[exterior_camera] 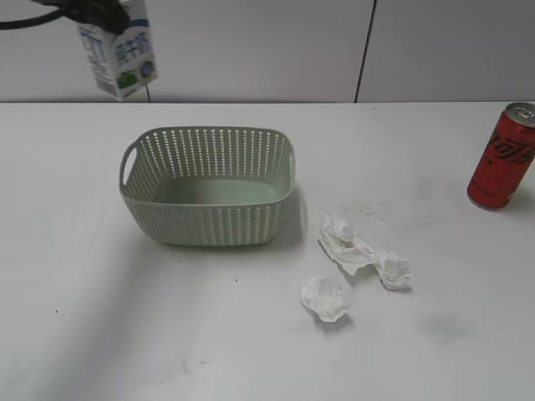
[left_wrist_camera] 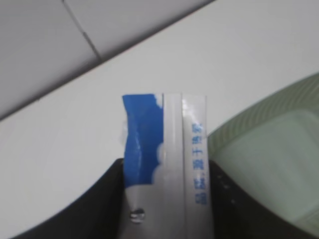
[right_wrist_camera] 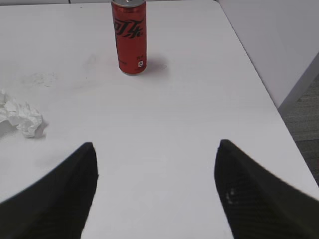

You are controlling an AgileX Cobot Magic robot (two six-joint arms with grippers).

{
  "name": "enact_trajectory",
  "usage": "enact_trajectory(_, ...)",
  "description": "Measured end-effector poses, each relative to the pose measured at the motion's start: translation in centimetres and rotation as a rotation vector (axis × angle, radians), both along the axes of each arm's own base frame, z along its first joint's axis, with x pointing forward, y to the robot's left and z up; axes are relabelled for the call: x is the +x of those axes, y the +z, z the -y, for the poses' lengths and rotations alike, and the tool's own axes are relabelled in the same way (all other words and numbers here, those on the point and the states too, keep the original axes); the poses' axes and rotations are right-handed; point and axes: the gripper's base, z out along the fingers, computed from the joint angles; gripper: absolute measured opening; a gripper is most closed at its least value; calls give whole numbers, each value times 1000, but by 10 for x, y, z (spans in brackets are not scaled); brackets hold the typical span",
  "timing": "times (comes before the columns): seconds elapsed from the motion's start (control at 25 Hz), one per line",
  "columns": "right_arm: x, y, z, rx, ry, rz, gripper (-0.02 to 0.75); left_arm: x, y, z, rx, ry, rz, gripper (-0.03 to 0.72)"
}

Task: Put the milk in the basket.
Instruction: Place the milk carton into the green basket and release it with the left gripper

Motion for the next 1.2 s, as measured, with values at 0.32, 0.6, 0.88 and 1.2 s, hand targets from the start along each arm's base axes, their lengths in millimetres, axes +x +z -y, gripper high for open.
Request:
enact_trajectory(0.32, 0, 0, 0, 0, 0, 0, 584, -27, -55, 55, -20, -102, -4, 321)
enact_trajectory(0.6, 0, 0, 0, 0, 0, 0, 583, -32, -118, 46, 22, -53, -15, 321)
enact_trajectory(0.88, 0, 0, 0, 0, 0, 0, 583, -25, -145, 49, 32, -35, -52, 321)
enact_trajectory(1.2, 0, 0, 0, 0, 0, 0, 583, -25, -127, 50, 21, -47, -45, 627)
